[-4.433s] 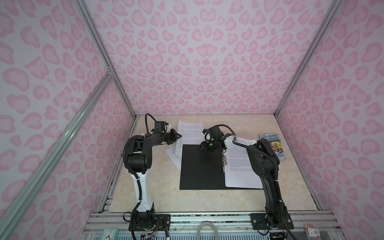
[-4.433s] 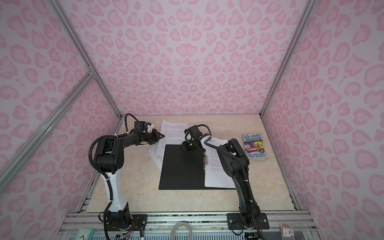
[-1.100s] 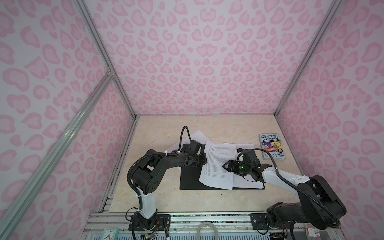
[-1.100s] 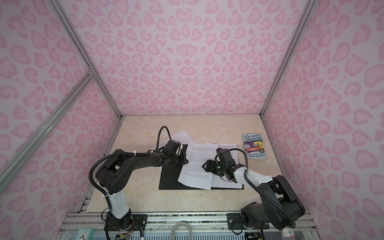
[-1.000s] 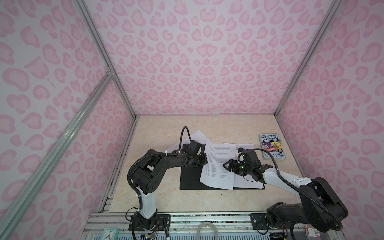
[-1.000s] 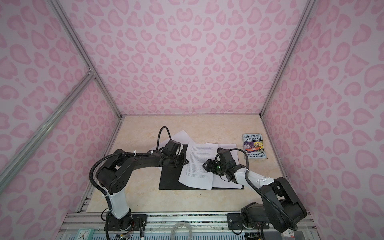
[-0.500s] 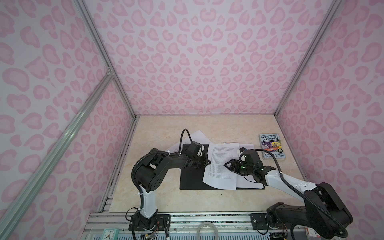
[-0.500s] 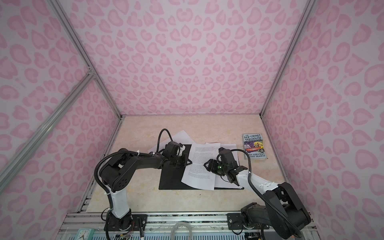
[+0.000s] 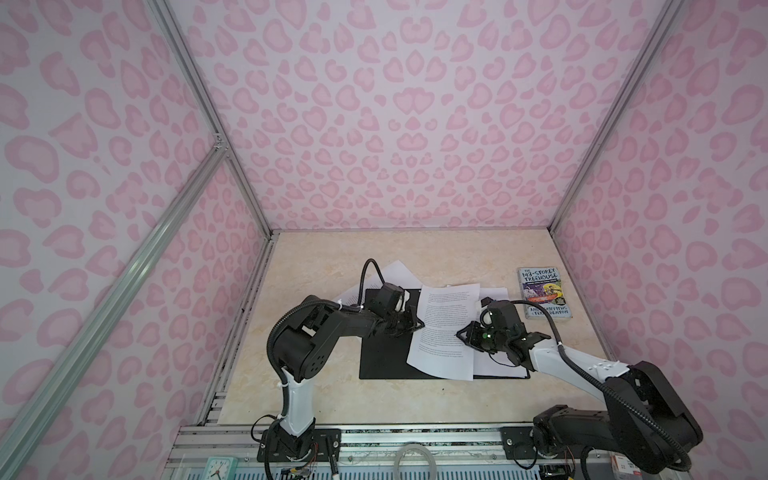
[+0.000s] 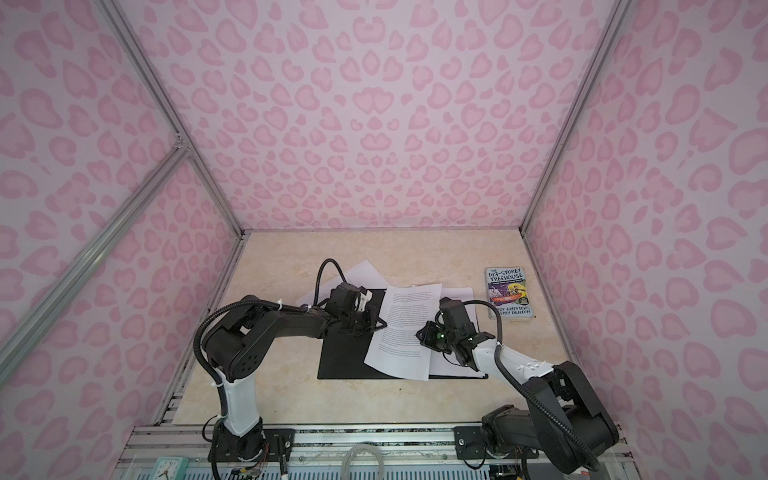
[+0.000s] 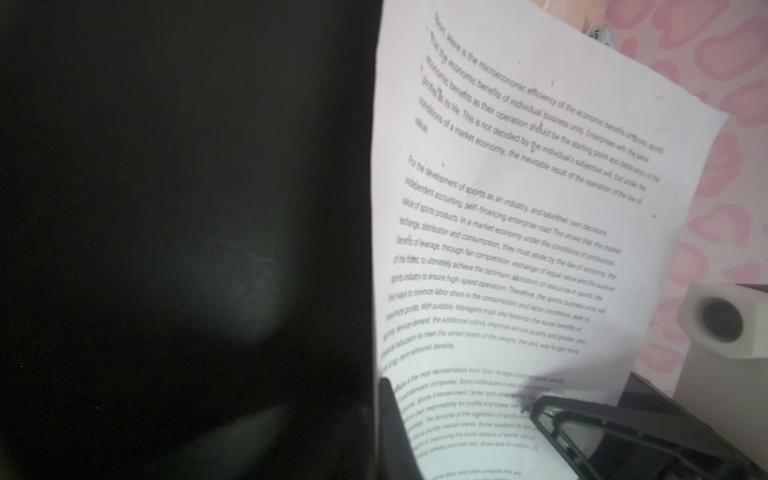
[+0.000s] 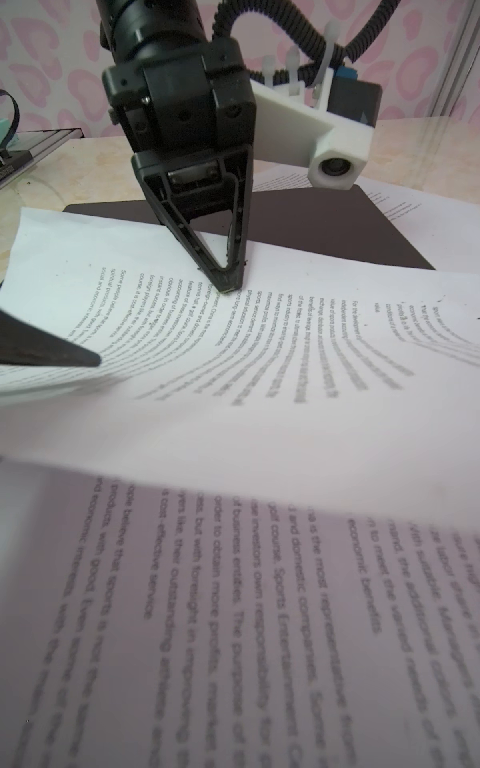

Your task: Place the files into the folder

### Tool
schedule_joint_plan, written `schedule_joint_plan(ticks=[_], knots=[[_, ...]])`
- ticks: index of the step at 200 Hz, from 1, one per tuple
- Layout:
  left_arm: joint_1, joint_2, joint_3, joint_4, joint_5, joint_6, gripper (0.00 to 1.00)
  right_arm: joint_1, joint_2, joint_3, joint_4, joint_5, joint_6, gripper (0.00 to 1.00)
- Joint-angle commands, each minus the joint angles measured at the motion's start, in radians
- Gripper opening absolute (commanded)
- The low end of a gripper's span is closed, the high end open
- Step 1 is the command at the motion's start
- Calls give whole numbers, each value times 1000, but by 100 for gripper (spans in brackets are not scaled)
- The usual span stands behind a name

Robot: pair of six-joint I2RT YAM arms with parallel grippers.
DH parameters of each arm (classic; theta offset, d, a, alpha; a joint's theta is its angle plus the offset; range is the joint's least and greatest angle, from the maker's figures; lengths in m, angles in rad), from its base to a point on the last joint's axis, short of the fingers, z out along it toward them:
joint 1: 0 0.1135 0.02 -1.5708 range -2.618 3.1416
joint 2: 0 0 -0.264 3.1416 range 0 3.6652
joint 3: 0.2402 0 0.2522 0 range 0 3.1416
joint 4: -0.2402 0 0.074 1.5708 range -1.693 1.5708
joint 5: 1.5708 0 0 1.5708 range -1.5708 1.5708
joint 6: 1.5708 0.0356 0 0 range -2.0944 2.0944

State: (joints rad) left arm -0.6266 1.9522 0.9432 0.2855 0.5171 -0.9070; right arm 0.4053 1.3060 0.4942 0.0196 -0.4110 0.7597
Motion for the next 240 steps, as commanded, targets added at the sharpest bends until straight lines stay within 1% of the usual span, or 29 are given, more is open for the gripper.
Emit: schedule_joint_plan(ticks=[1,5,11,22,26,30,42,56,68,77,89,94,97,102,119,133,147,157,174,189,225,240], knots=[[1,-17,-4,32,17,9,15,-4,3,18,-53,17,-48,2],[1,-23,-6,32,17,11,18,-5,1,23,-65,18,-55,0],[1,-32,-9,34,18,14,22,-9,-1,31,-86,19,-67,0],[1,-54,-18,45,18,21,34,-16,-5,51,-127,26,-93,0],[1,-66,-22,50,17,25,35,-18,-6,58,-145,28,-103,0],[1,-78,-26,53,16,28,42,-22,-7,69,-166,30,-114,0],[0,-121,-43,67,10,47,53,-31,-16,104,-230,44,-150,0],[-5,-189,-71,83,-18,76,62,-31,-33,154,-324,99,-190,0],[-14,-260,-98,87,-60,110,70,-32,-49,193,-394,147,-227,0],[-24,-314,-121,92,-99,137,74,-33,-58,222,-438,170,-260,0],[-43,-387,-151,103,-144,179,82,-33,-60,267,-505,199,-308,0],[-54,-417,-160,105,-166,197,89,-33,-58,284,-530,212,-326,0],[-60,-435,-167,108,-177,211,99,-33,-57,295,-544,219,-339,0],[-71,-464,-178,114,-198,233,97,-33,-54,311,-565,232,-360,0],[-125,-550,-203,126,-262,317,97,-33,-28,365,-655,295,-425,0],[-169,-616,-228,146,-296,379,97,-33,7,414,-741,369,-449,0],[-194,-662,-249,160,-323,413,97,-29,27,436,-781,415,-460,0],[-200,-681,-259,163,-334,423,97,-29,37,444,-796,469,-464,0],[-202,-681,-243,135,-339,440,97,-29,67,463,-831,589,-453,0],[-203,-669,-235,127,-338,443,97,-30,105,483,-855,650,-443,0],[-205,-643,-221,115,-333,441,97,-4,179,498,-862,733,-425,0],[-205,-639,-219,113,-332,442,97,4,190,490,-844,701,-424,0]])
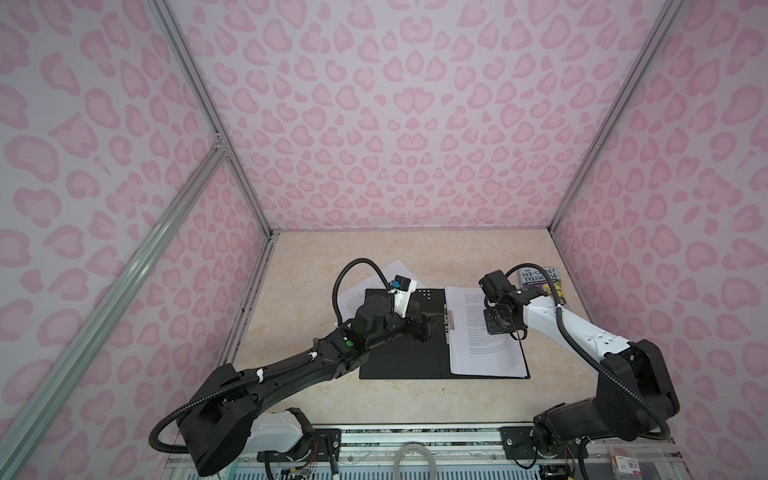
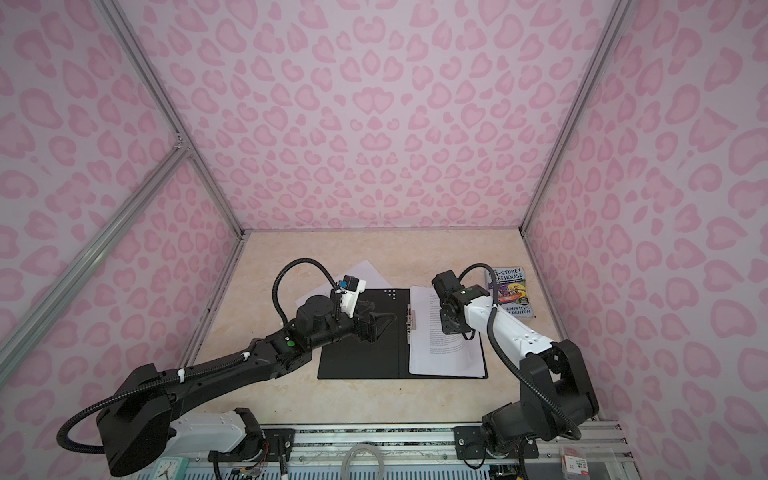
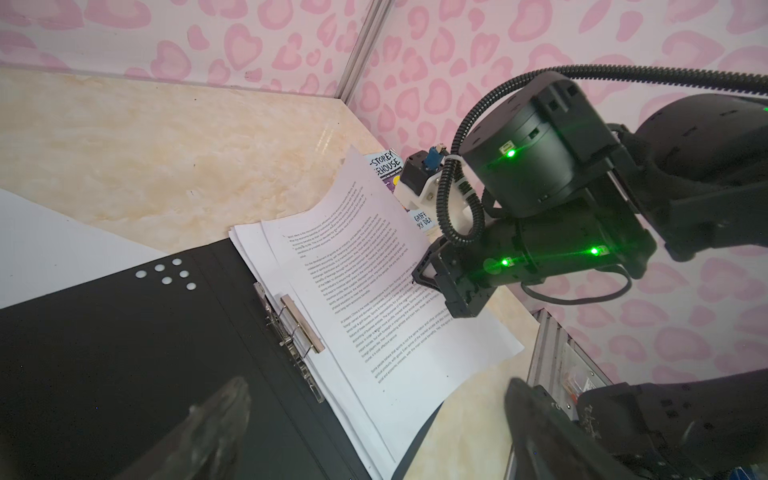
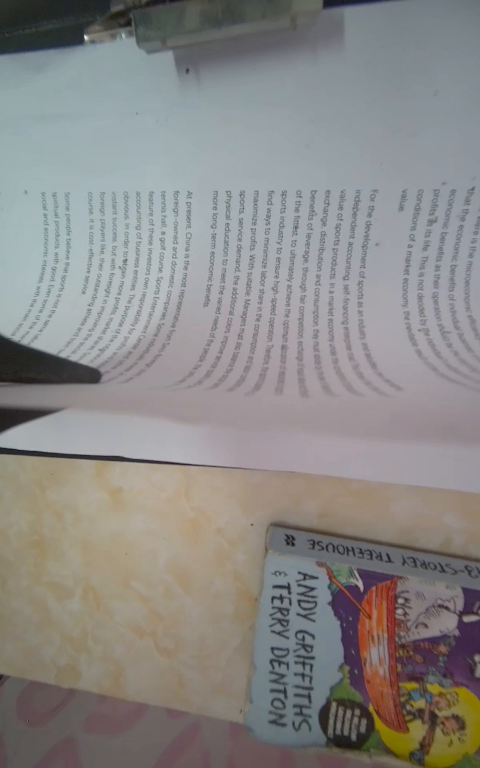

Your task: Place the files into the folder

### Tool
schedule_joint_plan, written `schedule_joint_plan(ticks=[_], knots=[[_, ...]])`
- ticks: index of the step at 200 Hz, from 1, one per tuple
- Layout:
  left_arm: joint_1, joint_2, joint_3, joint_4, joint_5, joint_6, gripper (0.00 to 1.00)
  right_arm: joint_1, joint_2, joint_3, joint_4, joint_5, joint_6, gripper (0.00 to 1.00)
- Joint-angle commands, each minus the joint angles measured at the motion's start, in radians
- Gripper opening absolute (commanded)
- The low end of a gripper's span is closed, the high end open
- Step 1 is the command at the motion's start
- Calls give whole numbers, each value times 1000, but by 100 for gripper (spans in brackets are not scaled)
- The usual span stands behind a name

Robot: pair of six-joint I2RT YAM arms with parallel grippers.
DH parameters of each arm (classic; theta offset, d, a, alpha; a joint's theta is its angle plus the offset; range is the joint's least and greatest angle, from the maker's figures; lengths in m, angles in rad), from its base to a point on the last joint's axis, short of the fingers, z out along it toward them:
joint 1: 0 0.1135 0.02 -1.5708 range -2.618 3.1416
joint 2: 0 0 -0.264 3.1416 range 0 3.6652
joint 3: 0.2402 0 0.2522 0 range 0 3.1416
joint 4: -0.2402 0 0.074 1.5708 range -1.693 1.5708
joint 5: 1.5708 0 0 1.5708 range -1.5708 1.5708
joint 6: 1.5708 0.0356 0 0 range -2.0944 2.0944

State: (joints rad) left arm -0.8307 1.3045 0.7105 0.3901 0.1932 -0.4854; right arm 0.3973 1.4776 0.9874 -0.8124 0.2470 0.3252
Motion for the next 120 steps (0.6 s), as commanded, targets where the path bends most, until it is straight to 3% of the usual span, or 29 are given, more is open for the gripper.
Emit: schedule_joint_plan(ticks=[1,38,120], knots=[[0,9,13,9,-8,21,97,12,18,-4,-10,40,11,0],[0,21,20,3,-9,21,97,22,7,-23,39,-13,21,0],[0,49,33,-10,-1,21,97,60,14,-6,37,11,-19,0]])
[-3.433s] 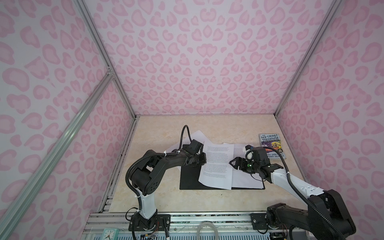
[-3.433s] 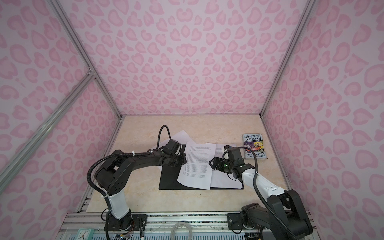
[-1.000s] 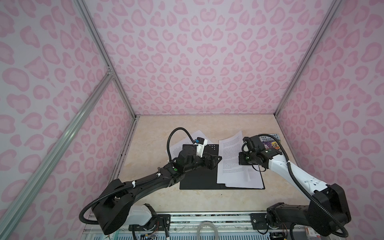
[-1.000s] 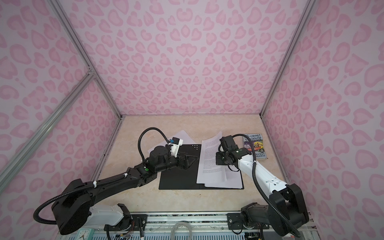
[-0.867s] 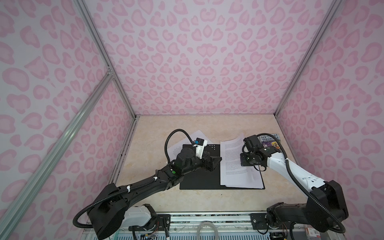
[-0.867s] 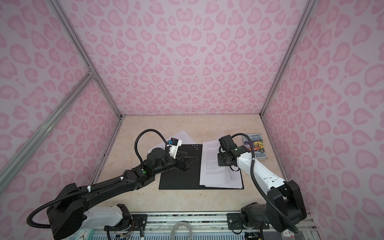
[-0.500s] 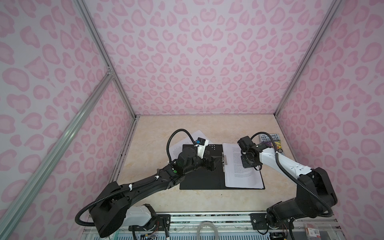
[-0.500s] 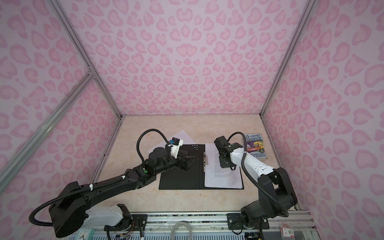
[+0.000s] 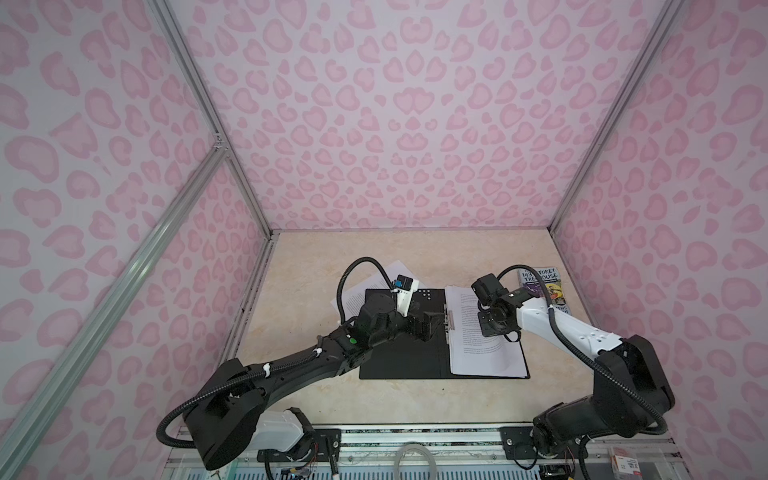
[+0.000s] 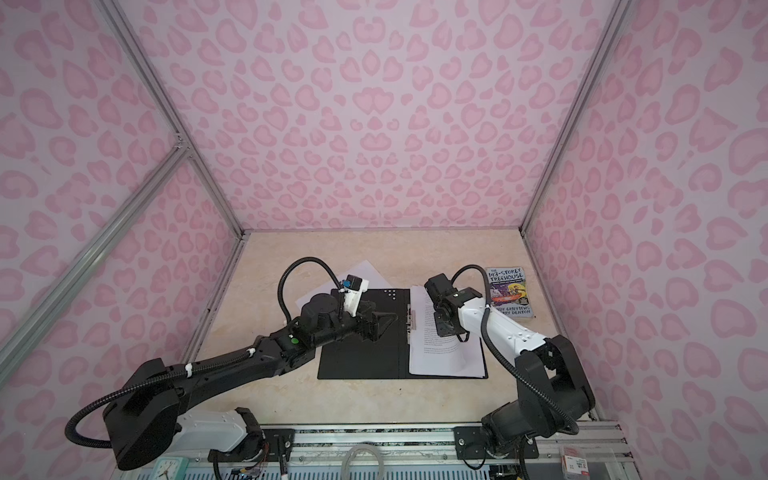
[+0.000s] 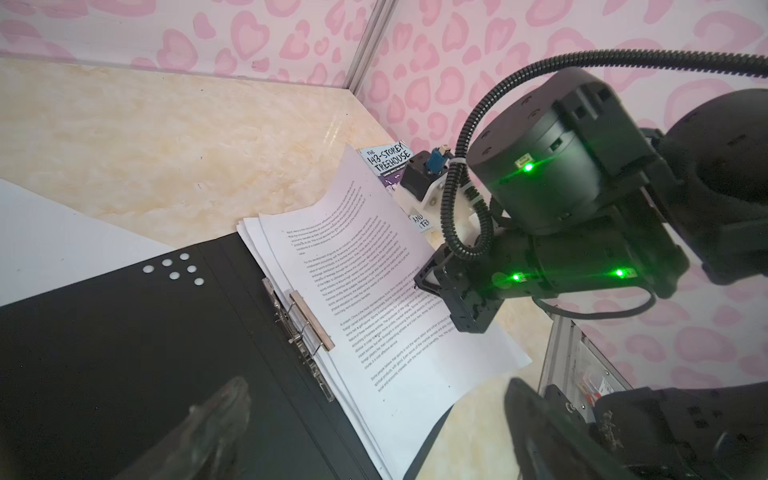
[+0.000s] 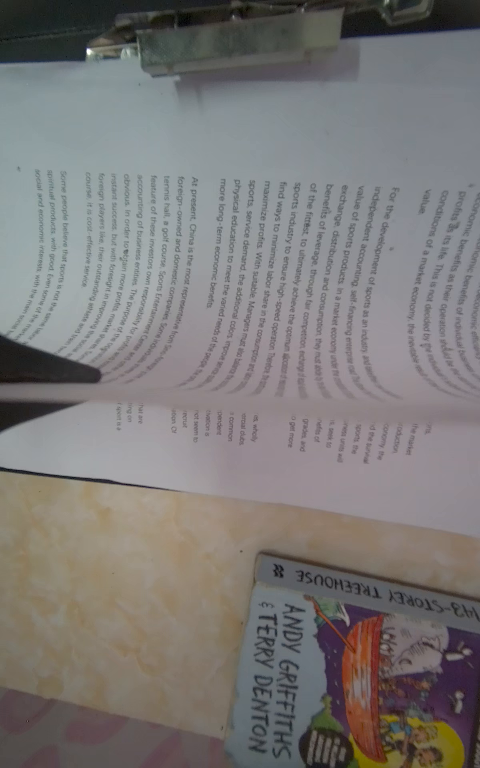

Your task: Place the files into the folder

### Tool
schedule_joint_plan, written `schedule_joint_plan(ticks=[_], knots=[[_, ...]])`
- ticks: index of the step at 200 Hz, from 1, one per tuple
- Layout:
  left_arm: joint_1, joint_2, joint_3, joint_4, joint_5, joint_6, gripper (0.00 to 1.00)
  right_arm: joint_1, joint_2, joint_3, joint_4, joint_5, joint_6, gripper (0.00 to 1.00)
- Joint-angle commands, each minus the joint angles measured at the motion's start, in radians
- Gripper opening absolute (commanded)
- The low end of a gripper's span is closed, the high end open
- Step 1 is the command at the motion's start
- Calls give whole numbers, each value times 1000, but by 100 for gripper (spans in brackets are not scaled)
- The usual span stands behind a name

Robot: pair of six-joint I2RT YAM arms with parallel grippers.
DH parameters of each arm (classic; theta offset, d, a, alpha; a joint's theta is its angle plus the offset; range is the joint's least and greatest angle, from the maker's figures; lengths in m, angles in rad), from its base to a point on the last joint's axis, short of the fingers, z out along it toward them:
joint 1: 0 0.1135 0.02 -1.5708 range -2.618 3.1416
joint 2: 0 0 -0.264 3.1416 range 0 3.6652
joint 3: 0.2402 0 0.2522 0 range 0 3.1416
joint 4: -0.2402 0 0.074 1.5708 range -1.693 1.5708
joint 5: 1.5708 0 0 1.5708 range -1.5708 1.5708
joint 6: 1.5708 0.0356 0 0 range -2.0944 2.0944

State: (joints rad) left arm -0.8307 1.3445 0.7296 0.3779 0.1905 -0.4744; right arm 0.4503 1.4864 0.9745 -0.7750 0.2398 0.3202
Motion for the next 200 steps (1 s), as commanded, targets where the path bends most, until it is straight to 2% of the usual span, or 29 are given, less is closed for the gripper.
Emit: schedule_joint_plan(ticks=[1,88,200], knots=[[0,9,14,3,2,10,97,8,6,8,0,18,-14,0],[0,15,17,-2,-5,14,97,53,21,28,5,52,-49,0],[0,28,25,-14,-14,16,97,54,50,24,6,56,-36,2]])
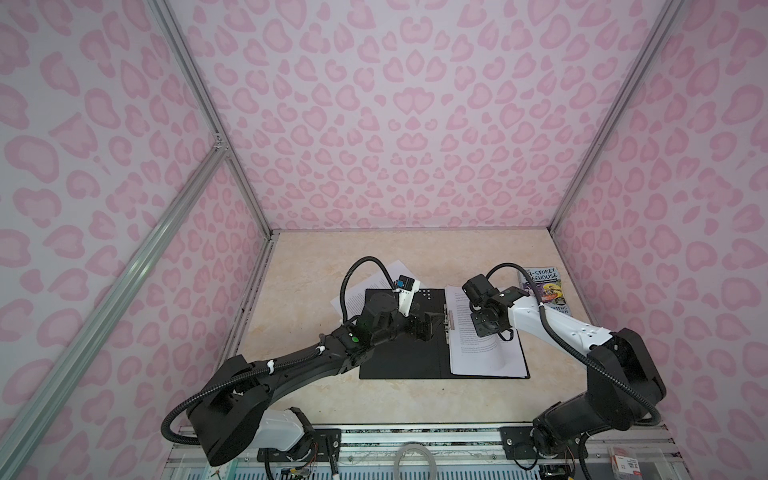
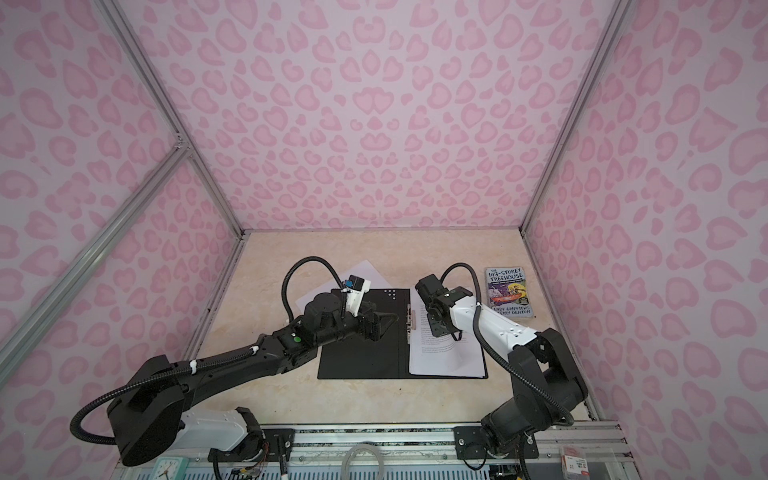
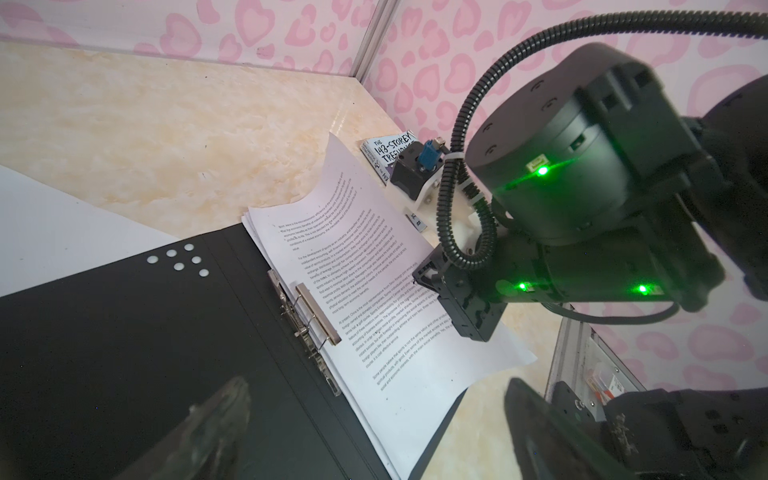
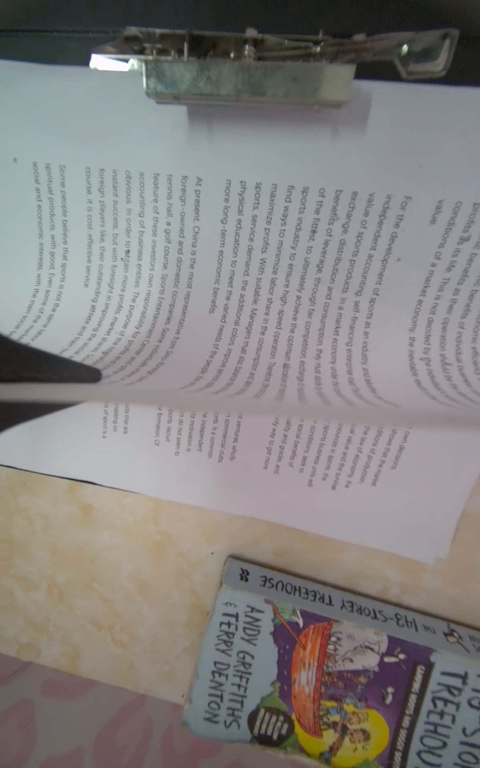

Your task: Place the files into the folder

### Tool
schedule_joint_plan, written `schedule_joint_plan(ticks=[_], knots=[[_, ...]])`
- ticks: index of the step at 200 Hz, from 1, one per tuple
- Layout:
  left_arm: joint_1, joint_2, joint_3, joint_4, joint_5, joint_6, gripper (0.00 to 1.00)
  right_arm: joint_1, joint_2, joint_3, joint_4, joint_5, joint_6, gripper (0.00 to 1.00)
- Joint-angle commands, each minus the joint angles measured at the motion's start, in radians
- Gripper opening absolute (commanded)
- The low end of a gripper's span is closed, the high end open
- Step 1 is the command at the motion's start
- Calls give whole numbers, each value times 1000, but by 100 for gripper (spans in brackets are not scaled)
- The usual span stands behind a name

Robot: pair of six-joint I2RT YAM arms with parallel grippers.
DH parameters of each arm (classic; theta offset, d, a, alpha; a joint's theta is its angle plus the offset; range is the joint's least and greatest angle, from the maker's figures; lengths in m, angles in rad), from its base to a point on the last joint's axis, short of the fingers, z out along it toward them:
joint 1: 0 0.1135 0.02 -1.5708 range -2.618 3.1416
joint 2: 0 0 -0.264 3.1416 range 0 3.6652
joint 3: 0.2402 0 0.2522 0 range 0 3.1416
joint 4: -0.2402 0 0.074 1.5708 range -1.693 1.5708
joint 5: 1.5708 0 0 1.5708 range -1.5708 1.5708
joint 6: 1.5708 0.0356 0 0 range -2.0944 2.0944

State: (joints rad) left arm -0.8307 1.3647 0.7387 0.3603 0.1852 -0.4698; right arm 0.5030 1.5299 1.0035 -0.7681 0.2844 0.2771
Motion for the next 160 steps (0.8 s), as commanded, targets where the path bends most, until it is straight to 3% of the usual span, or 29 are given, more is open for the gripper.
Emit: schedule_joint_plan(ticks=[1,12,39,68,160], knots=[[-1,7,16,3,-9,11,97,2,7,-6,-1,12,7,2],[1,9,17,3,-7,11,97,2,9,-6,-1,12,8,6],[1,8,18,2,-7,11,97,0,10,-8,4,26,19,33],[0,5,18,-3,-15,11,97,0,18,-18,17,34,31,49],[1,12,22,-17,-31,12,97,-26,29,-21,5,108,77,66]])
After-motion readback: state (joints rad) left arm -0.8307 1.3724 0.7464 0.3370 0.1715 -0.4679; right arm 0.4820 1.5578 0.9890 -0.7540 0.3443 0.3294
